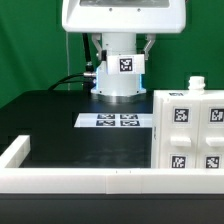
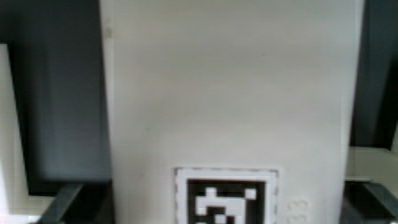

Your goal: Assemble cabinet

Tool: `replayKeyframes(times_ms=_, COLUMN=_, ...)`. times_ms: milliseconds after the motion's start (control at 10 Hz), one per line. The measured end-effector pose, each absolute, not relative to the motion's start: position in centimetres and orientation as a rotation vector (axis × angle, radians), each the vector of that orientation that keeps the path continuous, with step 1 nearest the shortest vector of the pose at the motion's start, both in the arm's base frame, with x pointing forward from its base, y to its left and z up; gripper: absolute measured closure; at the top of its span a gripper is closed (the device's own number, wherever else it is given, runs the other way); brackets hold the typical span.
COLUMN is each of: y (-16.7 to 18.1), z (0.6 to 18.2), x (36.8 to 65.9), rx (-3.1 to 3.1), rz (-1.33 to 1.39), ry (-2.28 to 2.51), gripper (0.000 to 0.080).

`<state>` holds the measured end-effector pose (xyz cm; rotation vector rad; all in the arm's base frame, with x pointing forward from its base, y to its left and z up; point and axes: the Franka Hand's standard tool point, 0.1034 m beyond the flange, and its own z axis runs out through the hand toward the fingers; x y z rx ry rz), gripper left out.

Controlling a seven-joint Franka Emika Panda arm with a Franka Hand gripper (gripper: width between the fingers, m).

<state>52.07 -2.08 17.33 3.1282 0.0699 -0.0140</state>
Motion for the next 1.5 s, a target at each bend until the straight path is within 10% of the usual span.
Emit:
replayKeyframes(times_ms=700, y=8.1, z=19.2, x=60.9, rx=3.134, rz=-0.049, ry=0.079, gripper=0.0243)
replayKeyframes(times_ms=1500, y=7.5, z=17.8, x=60.7, rx=3.124, rz=-0.053, ry=0.173, gripper=0.0243)
